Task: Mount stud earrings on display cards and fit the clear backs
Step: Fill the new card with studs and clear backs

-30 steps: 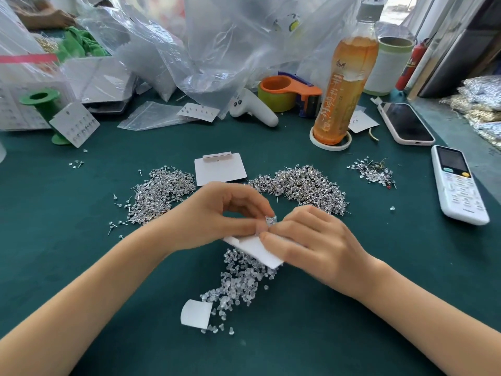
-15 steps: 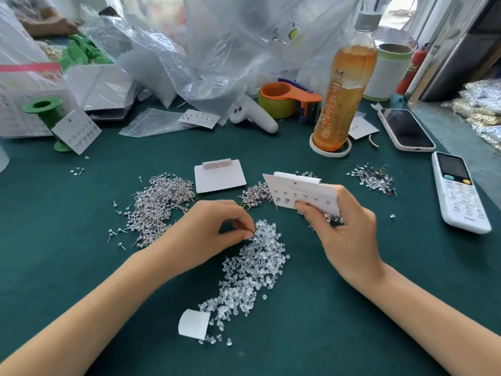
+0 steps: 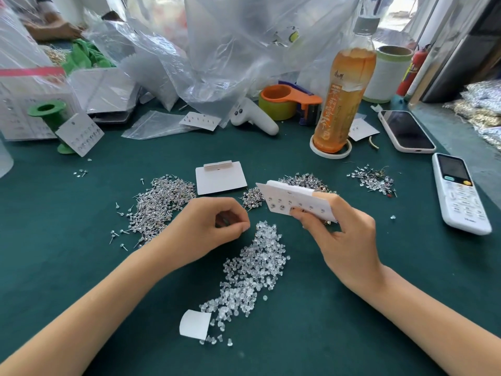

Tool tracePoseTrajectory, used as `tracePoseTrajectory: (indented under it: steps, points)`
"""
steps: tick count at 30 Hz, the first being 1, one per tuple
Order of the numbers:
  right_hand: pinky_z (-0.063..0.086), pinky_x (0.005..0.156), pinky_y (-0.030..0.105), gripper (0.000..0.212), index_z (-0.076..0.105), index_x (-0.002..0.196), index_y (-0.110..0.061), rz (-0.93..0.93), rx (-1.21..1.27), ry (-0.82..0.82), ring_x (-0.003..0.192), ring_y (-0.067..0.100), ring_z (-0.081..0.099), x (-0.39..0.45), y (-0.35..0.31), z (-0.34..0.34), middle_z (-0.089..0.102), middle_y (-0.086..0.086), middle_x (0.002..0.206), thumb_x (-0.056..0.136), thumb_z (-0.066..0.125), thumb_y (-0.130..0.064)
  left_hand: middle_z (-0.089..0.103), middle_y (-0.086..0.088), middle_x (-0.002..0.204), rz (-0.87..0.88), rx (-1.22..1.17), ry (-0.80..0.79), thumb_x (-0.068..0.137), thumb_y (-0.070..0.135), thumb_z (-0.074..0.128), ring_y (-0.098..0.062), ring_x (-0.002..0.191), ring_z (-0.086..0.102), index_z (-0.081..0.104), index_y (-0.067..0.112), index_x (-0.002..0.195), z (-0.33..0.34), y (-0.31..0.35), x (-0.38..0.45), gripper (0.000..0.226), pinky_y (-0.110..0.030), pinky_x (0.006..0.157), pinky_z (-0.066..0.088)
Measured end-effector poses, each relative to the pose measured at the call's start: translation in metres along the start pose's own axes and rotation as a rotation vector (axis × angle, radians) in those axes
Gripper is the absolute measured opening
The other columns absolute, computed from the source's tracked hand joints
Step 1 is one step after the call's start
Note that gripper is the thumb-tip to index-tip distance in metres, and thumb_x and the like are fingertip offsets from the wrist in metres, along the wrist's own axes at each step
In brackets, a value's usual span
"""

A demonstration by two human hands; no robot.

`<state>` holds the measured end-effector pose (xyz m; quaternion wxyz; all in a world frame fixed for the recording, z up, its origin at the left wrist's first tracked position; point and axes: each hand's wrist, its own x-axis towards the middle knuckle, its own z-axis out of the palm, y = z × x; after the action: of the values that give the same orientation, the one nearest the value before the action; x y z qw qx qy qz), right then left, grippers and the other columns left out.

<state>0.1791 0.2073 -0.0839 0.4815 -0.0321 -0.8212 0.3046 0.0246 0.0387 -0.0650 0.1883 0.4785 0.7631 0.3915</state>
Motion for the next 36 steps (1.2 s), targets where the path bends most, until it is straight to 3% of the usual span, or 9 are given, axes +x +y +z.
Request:
tracePoseTrajectory:
  steps: [4, 7, 10, 16, 20, 24, 28, 36]
  points:
    - [0.046, 0.053, 0.026, 0.021, 0.058, 0.101, -0.016, -0.340, -0.063, -0.142, 0.055, 0.018, 0.054, 0.002, 0.000, -0.004, 0.069, 0.001, 0.072, 0.086, 0.065, -0.003, 0.073, 0.002, 0.077, -0.043, -0.192, 0.110, 0.078, 0.007, 0.075, -0.012, 0.068, 0.067, 0.064, 0.020, 0.092, -0.007, 0.000, 0.004, 0.021, -0.020, 0.070, 0.052]
    - [0.047, 0.054, 0.027, 0.018, 0.058, 0.103, -0.013, -0.596, -0.163, -0.290, 0.058, 0.021, 0.057, 0.002, -0.006, -0.004, 0.071, 0.003, 0.082, 0.092, 0.056, 0.002, 0.074, -0.002, 0.078, -0.073, -0.332, 0.153, 0.071, 0.020, 0.077, -0.012, 0.068, 0.066, 0.062, 0.020, 0.095, -0.011, 0.005, 0.005, 0.028, -0.019, 0.069, 0.052]
    - [0.045, 0.049, 0.027, 0.022, 0.056, 0.102, -0.013, -0.703, -0.264, -0.333, 0.054, 0.020, 0.053, 0.001, -0.013, 0.002, 0.070, 0.004, 0.078, 0.087, 0.064, 0.001, 0.074, -0.004, 0.080, -0.028, -0.440, 0.069, 0.069, 0.020, 0.075, -0.011, 0.072, 0.068, 0.062, 0.019, 0.099, -0.011, 0.016, 0.003, 0.033, -0.018, 0.073, 0.052]
    - [0.043, 0.044, 0.027, 0.015, 0.076, 0.082, -0.014, -0.702, -0.322, -0.366, 0.049, 0.017, 0.050, 0.002, -0.018, 0.002, 0.071, 0.003, 0.075, 0.079, 0.071, 0.000, 0.073, -0.002, 0.084, 0.062, -0.383, -0.143, 0.077, 0.018, 0.071, -0.014, 0.081, 0.068, 0.059, 0.013, 0.109, -0.005, 0.031, -0.003, 0.035, -0.026, 0.082, 0.053]
    - [0.041, 0.042, 0.027, 0.016, 0.075, 0.087, -0.014, -0.682, -0.329, -0.379, 0.048, 0.017, 0.046, 0.001, -0.018, 0.002, 0.068, 0.002, 0.070, 0.082, 0.069, 0.000, 0.073, 0.000, 0.085, 0.074, -0.346, -0.158, 0.078, 0.021, 0.070, -0.013, 0.081, 0.068, 0.060, 0.016, 0.108, -0.004, 0.034, -0.006, 0.032, -0.021, 0.078, 0.051]
    - [0.039, 0.043, 0.026, 0.024, 0.056, 0.103, -0.015, -0.663, -0.334, -0.393, 0.048, 0.017, 0.044, 0.000, -0.018, 0.002, 0.065, 0.001, 0.066, 0.085, 0.065, -0.002, 0.073, 0.001, 0.085, 0.082, -0.300, -0.179, 0.083, 0.012, 0.070, -0.014, 0.083, 0.068, 0.060, 0.015, 0.108, -0.003, 0.035, -0.006, 0.027, -0.023, 0.079, 0.052]
    - [0.040, 0.041, 0.028, 0.018, 0.074, 0.090, -0.014, -0.641, -0.328, -0.423, 0.048, 0.017, 0.045, -0.001, -0.018, 0.001, 0.065, 0.002, 0.065, 0.082, 0.068, 0.001, 0.073, 0.000, 0.085, 0.093, -0.283, -0.179, 0.083, 0.010, 0.070, -0.018, 0.084, 0.069, 0.061, 0.015, 0.107, -0.003, 0.035, -0.006, 0.026, -0.031, 0.081, 0.054]
    - [0.037, 0.039, 0.028, 0.017, 0.075, 0.084, -0.013, -0.615, -0.330, -0.444, 0.045, 0.019, 0.042, -0.001, -0.019, 0.001, 0.063, 0.003, 0.062, 0.079, 0.069, 0.002, 0.073, 0.001, 0.085, 0.106, -0.243, -0.181, 0.082, 0.006, 0.070, -0.015, 0.082, 0.069, 0.062, 0.014, 0.104, -0.003, 0.037, -0.005, 0.024, -0.024, 0.079, 0.053]
